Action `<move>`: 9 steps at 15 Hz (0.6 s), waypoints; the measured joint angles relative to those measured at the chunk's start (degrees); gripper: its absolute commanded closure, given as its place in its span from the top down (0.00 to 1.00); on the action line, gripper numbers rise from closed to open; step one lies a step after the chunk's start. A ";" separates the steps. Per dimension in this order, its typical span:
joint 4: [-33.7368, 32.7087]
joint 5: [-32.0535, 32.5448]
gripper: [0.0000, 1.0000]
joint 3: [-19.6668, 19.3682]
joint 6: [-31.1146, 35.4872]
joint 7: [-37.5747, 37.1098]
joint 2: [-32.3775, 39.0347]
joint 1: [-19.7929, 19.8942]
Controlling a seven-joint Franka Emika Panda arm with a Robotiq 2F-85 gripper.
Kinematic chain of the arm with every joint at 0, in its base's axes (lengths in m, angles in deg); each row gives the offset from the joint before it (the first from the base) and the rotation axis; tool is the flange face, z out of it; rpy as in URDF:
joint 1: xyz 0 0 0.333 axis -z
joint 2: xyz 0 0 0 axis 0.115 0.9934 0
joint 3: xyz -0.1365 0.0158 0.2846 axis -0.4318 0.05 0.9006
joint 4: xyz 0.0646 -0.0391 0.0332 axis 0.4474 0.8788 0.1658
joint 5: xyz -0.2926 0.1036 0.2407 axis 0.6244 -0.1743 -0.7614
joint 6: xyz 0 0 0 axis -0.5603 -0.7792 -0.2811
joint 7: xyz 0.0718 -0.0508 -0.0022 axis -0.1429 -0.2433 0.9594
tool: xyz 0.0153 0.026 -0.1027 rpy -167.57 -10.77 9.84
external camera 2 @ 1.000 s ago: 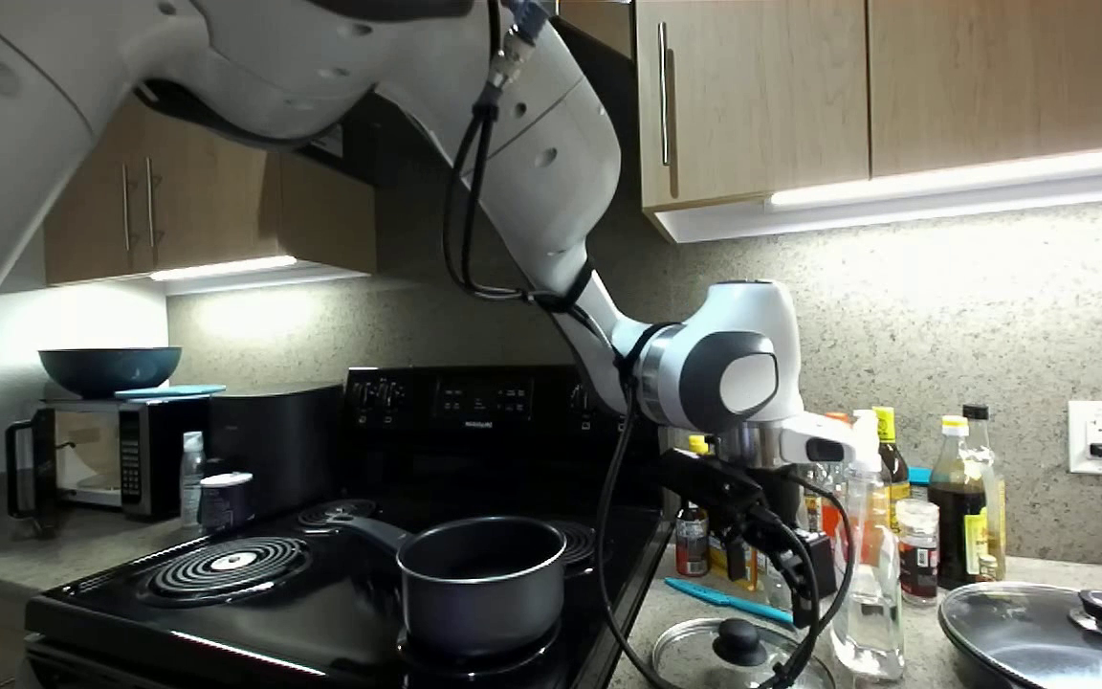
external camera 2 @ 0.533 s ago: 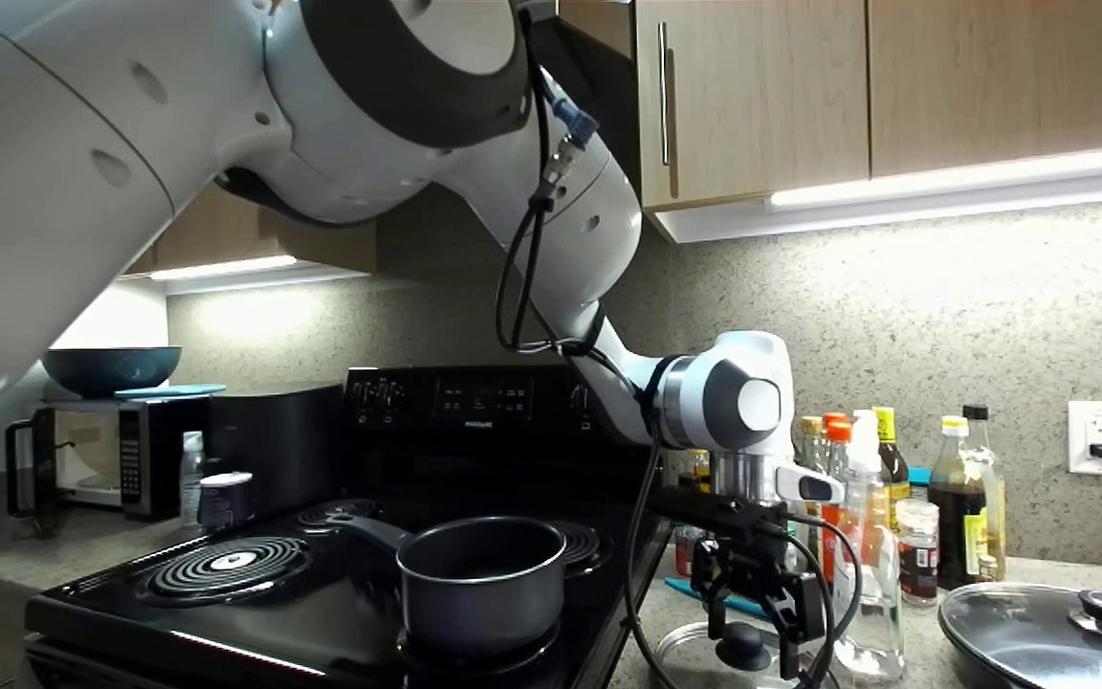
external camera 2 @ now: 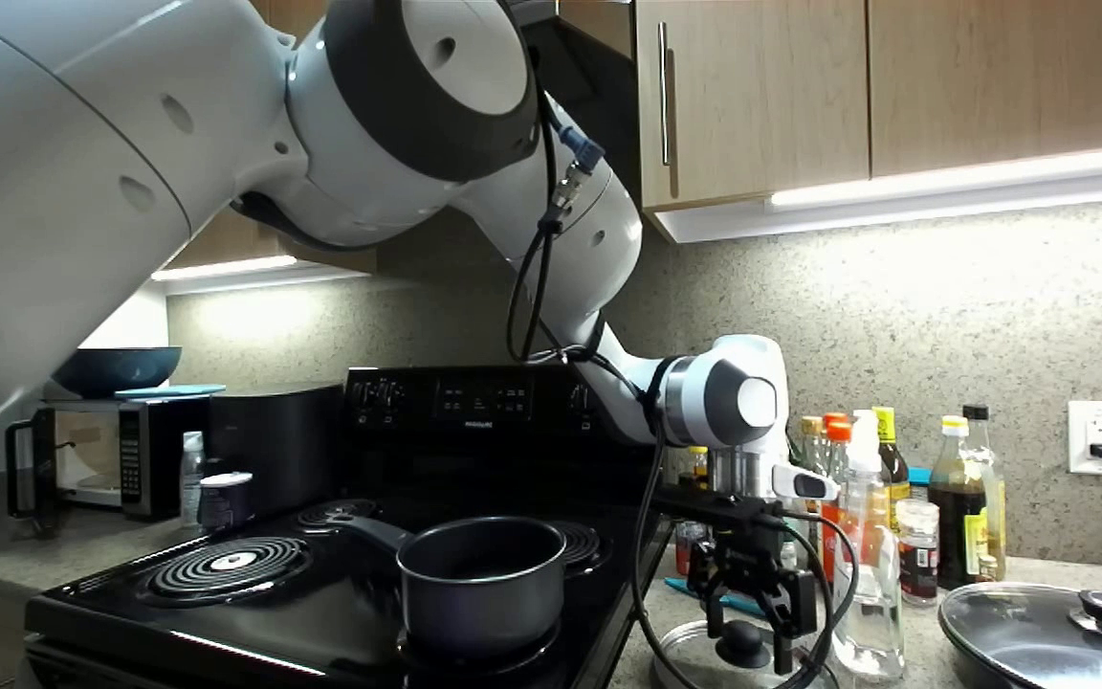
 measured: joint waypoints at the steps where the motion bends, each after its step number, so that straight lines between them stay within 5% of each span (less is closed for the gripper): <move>1: -0.14 0.00 0.54 0.08 0.04 0.00 0.00 0.00; 6: -0.72 0.00 0.24 0.07 0.15 0.10 -0.19 0.10; 9: -1.06 0.00 0.23 0.07 0.17 0.29 -0.23 0.10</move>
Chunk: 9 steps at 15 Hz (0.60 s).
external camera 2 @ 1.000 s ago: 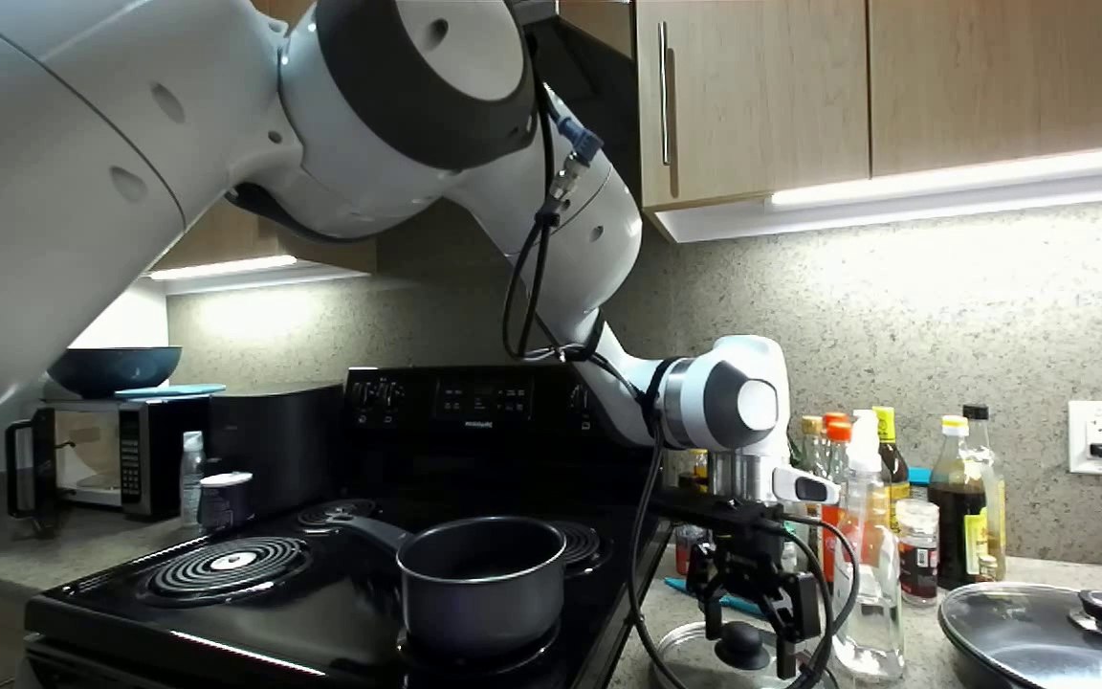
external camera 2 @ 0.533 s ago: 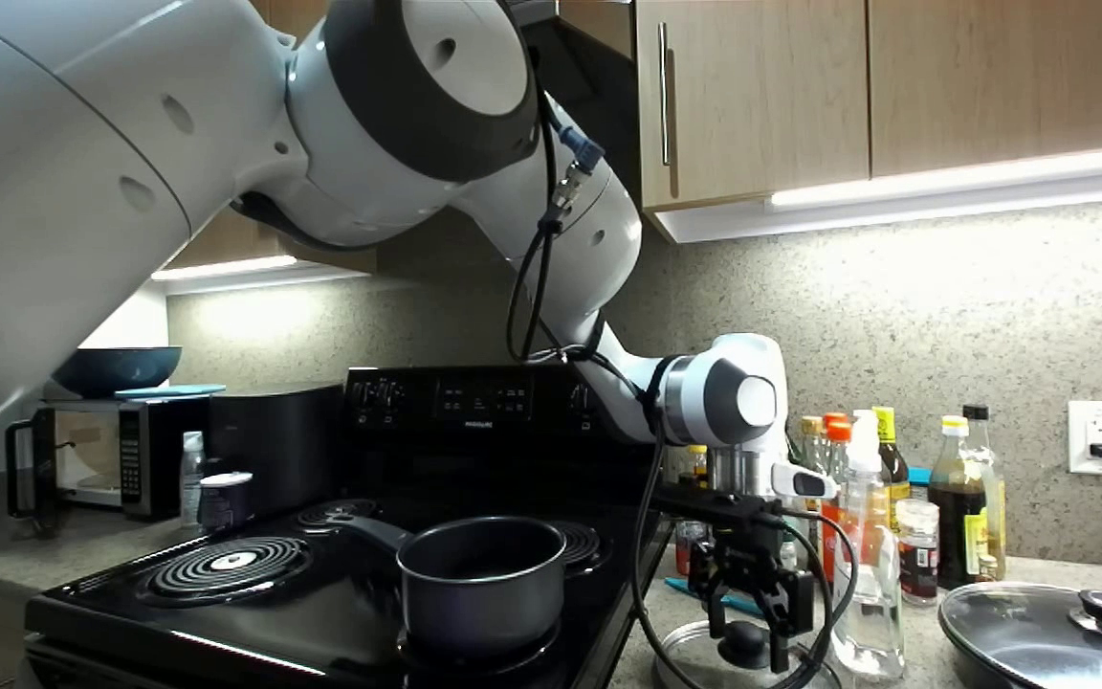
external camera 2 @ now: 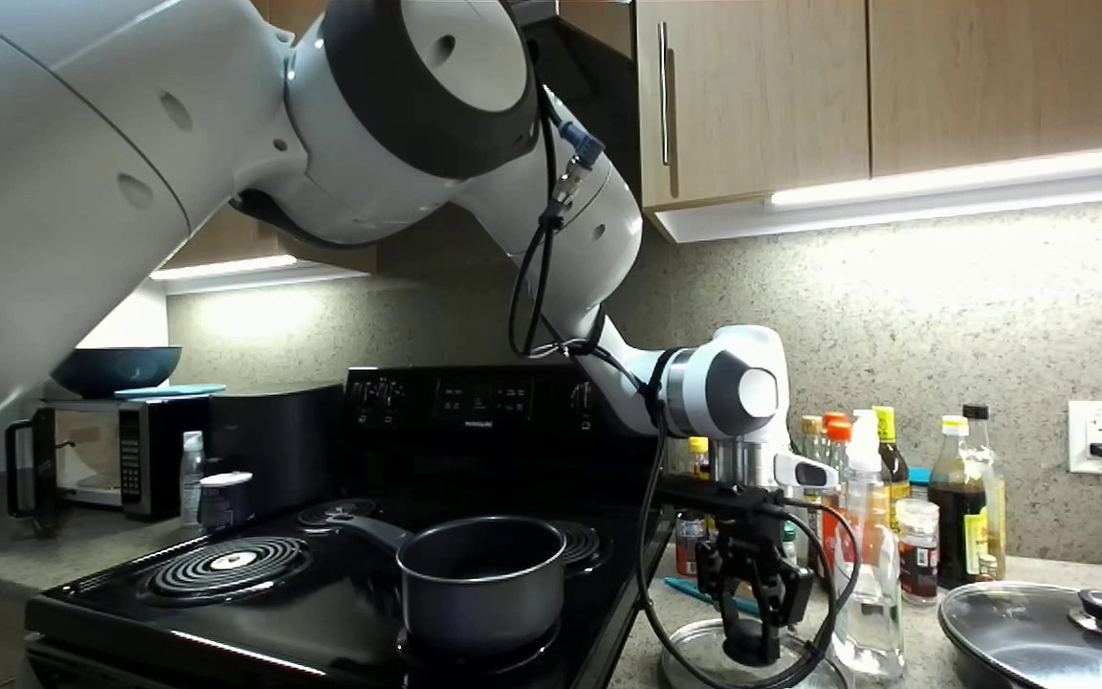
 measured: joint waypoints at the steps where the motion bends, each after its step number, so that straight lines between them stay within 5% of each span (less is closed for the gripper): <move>1: -0.01 0.00 0.23 0.00 0.01 0.07 0.01 0.01; 6: 0.19 -0.16 0.23 0.00 1.18 0.29 -0.03 0.08; 9: 3.74 -3.14 0.23 0.46 9.66 2.54 -1.95 1.14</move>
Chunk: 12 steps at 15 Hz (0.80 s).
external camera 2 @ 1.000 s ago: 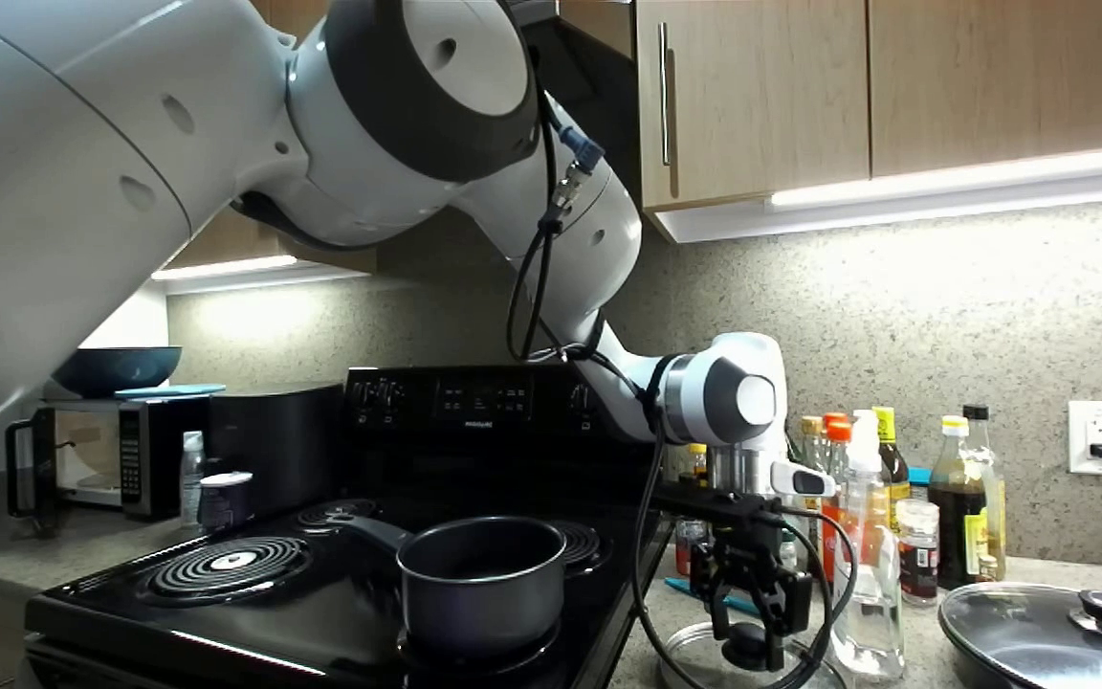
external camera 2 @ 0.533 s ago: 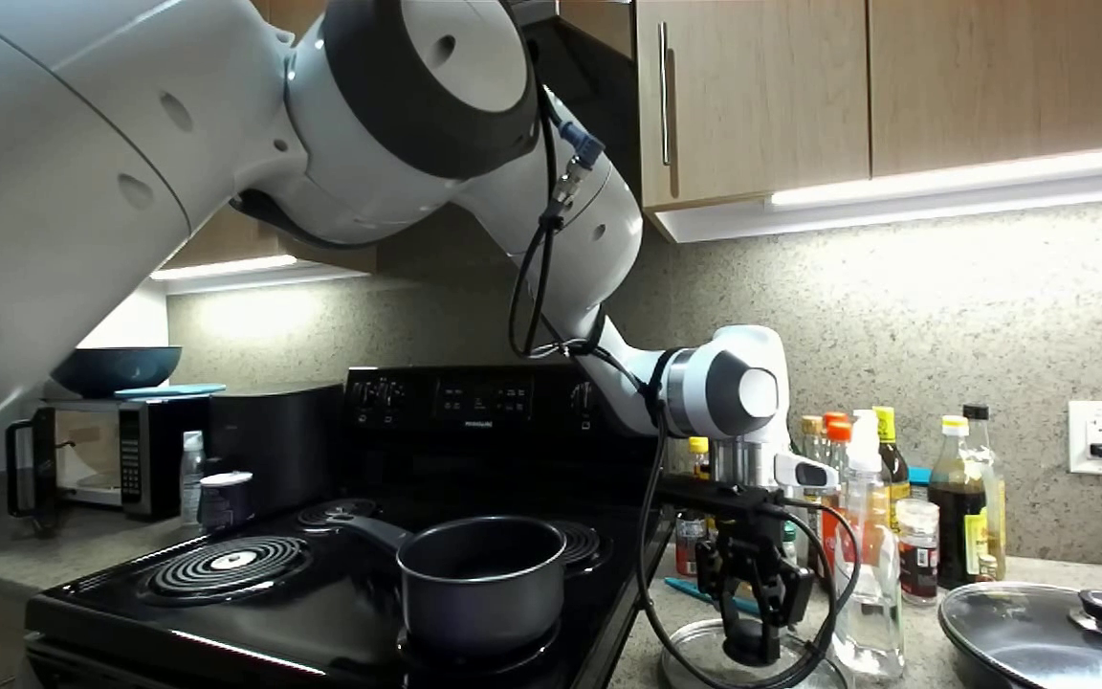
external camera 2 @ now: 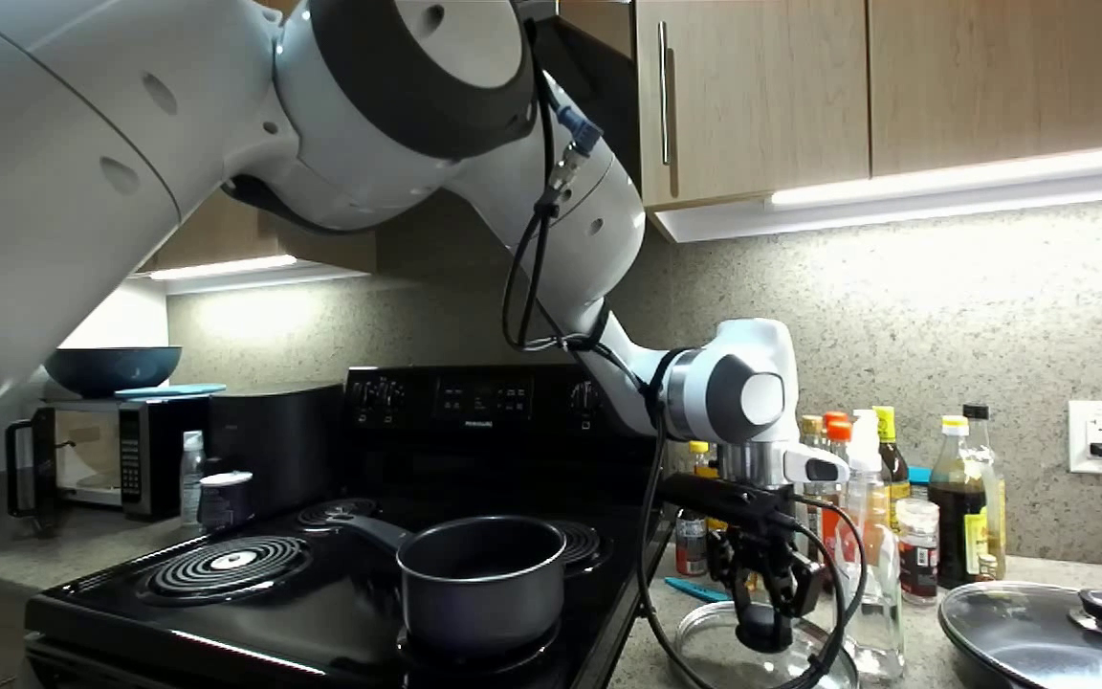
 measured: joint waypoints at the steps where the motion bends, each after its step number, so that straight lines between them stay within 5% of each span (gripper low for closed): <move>1: 1.71 -2.06 0.48 0.55 2.73 1.35 -1.13 0.86; 6: 4.53 -5.59 0.48 2.18 5.89 4.13 -3.19 3.46; 7: 4.53 -5.62 0.23 2.26 5.94 4.14 -3.18 3.46; 12: 5.29 -5.63 0.23 2.35 9.04 4.13 -3.19 3.23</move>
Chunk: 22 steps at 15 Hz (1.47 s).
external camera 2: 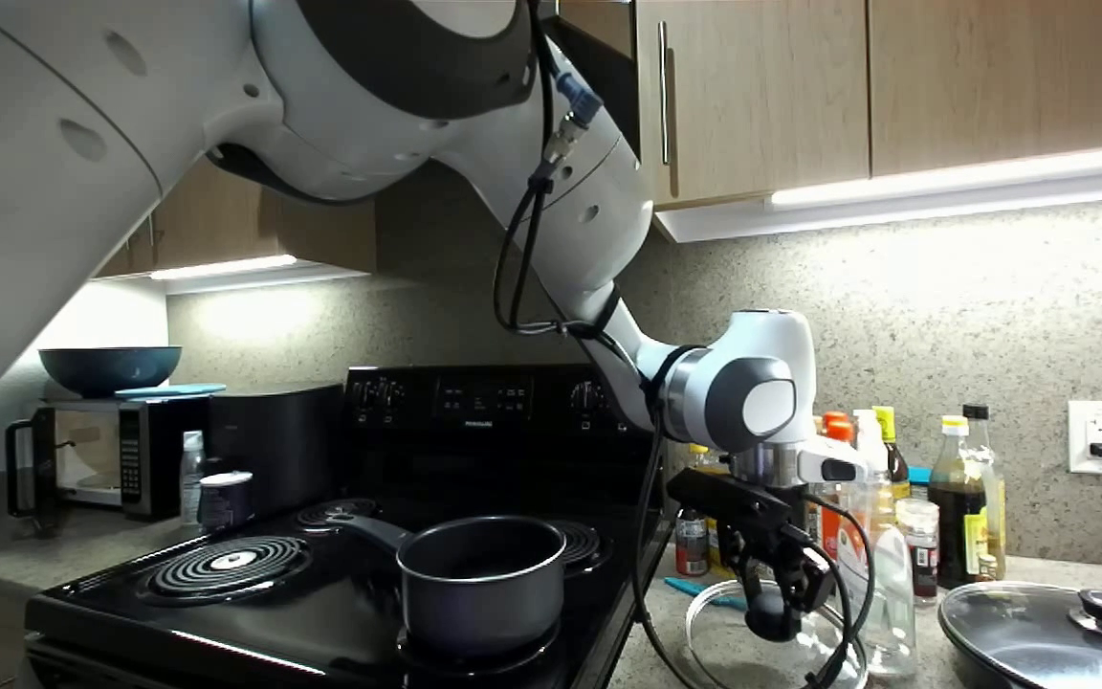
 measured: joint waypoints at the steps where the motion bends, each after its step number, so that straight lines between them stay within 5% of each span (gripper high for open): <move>1: 1.48 0.00 0.23 0.18 3.49 0.23 -0.72 -0.08; 8: 18.86 -3.97 0.23 3.97 28.02 4.34 -13.24 0.75; 9: 20.83 -5.07 0.48 5.09 29.84 4.98 -15.00 1.31; 13: 25.01 -7.69 0.48 8.10 32.05 6.51 -19.17 3.20; 14: 25.21 -7.69 0.23 8.13 32.08 6.52 -19.31 3.27; 22: 25.24 -11.89 0.23 12.42 33.36 8.21 -19.89 5.08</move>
